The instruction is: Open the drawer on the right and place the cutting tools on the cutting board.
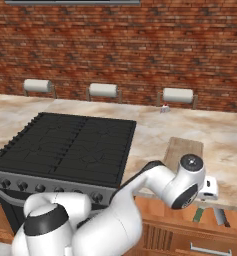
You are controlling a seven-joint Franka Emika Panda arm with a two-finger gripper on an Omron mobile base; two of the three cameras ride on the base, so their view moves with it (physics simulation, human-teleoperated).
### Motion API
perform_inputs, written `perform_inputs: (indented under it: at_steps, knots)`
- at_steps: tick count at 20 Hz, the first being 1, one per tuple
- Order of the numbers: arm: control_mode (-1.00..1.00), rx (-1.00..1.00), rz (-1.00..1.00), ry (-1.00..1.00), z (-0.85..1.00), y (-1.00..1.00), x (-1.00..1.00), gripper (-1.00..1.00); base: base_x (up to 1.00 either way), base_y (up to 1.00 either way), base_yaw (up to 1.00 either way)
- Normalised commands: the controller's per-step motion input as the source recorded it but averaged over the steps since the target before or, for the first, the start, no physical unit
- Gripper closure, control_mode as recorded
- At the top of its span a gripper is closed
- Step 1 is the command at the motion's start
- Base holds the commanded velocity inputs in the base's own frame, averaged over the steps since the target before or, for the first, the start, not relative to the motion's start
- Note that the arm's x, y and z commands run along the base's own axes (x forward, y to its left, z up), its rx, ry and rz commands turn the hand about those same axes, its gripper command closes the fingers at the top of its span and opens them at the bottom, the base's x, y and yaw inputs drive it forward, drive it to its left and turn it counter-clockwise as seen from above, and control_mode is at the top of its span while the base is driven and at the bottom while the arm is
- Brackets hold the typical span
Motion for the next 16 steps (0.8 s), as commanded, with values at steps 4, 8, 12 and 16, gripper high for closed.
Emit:
perform_inputs:
  at_steps: [4, 8, 12, 16]
  knots:
    - [-1.0, 0.0, 0.0, 0.18, -0.22, 0.01, 0.0, -1.0, 0.0, 0.0, 0.0]
    - [-1.0, 0.0, 0.0, 0.15, -0.2, 0.08, 0.06, -1.0, 0.0, 0.0, 0.0]
    - [-1.0, 0.0, 0.0, 0.11, -0.19, 0.11, 0.06, -1.0, 0.0, 0.0, 0.0]
    - [-1.0, 0.0, 0.0, 0.03, -0.16, 0.08, 0.0, -1.0, 0.0, 0.0, 0.0]
